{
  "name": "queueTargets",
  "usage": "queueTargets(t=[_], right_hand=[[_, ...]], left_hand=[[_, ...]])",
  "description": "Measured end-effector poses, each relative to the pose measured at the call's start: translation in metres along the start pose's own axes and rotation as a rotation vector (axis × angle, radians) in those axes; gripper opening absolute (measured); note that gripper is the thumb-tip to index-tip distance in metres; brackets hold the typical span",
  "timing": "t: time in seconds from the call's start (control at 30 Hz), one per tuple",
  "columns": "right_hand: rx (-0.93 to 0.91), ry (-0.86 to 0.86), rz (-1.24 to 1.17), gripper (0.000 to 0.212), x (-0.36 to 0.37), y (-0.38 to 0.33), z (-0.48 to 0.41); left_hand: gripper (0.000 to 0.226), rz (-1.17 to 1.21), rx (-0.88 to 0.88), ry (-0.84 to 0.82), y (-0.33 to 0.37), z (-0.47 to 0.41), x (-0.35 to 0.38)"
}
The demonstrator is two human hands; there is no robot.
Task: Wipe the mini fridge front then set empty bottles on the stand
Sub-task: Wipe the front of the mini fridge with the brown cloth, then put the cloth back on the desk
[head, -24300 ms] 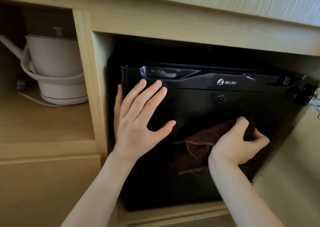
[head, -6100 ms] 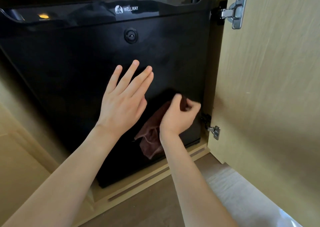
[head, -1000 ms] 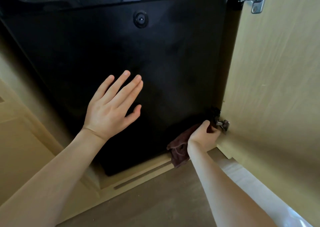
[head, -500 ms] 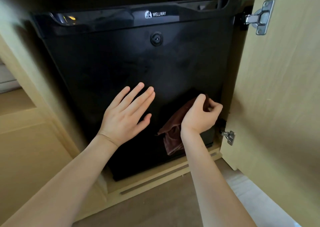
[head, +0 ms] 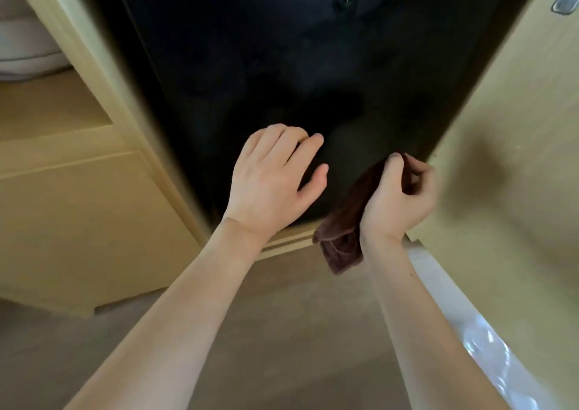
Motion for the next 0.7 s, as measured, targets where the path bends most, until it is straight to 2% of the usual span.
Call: queueTargets(t=[0.17, 0.3, 0.4, 0.5, 0.7], right_hand=[[-0.086, -0.167, 0.248, 0.015, -0.027, -0.057, 0.011], [-0.181, -0.429, 0.486, 0.02, -0.054, -0.121, 0.013], [-0.315, -0.65, 0.625, 0.015, -0.07, -0.2, 0.006], [-0.426, -0.789, 0.693, 0.012, -0.081, -0.291, 0.004], [-0.371, -0.965, 0.732, 0.015, -0.102, -0.493, 0.018]], left_hand=[[0.028, -0.011, -0.086, -0.234, 0.017, -0.016, -0.065], [0.029, -0.004, -0.109, -0.341, 0.027, -0.048, -0.127], [0.029, 0.005, -0.119, -0.407, 0.032, -0.096, -0.191], [0.031, 0.003, -0.141, -0.466, 0.04, -0.152, -0.259], [0.032, -0.064, -0.306, -0.467, 0.068, -0.305, -0.398]])
Point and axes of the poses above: each hand's wrist, its own z-axis away from the middle knuckle, its own x-axis out of the palm, y = z × x, the point moved 1 cm from there along -z, towards the middle knuckle, and after that the axes turned 12 degrees about y, right-handed, at the moved point
